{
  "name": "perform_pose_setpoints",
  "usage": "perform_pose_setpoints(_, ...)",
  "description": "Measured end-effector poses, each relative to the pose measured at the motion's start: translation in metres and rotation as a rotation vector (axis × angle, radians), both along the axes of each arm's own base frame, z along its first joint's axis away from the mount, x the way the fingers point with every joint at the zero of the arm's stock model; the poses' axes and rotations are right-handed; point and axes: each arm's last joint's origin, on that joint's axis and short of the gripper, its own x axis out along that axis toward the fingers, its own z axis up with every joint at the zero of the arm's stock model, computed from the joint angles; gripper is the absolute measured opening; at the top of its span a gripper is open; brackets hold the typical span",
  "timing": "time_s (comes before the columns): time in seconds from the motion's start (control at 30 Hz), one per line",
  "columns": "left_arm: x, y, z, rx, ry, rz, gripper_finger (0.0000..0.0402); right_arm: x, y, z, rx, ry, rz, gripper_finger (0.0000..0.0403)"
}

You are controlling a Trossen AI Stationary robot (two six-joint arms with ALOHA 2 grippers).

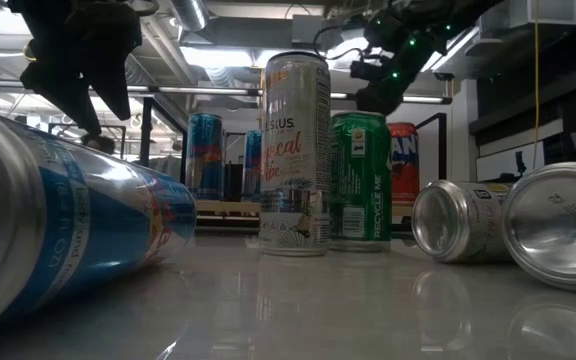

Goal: Sort soda cans
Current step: Put the orange soda can on the shelf and align with the other orange soda can

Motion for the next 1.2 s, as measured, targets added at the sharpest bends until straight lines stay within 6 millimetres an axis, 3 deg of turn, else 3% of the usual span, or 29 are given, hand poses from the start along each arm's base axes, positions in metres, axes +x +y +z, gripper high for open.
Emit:
perform_pose_setpoints(0.43, 0.000, 0.000, 0.000, 0.000, -0.006, 0.000, 0.0335, 0.002, -0.002, -0.016, 0.052, 0.089, 0.023, 0.0330)
perform_pose_setpoints(0.77, 0.001, 0.000, 0.000, 0.000, -0.007, 0.001, 0.0335, 0.000, 0.000, -0.017, 0.088, 0.099, 0.044, 0.0330)
perform_pose_setpoints(1.2, 0.001, 0.000, 0.000, 0.000, -0.007, 0.000, 0.0335, 0.015, 0.029, -0.018, 0.128, 0.119, 0.093, 0.0330)
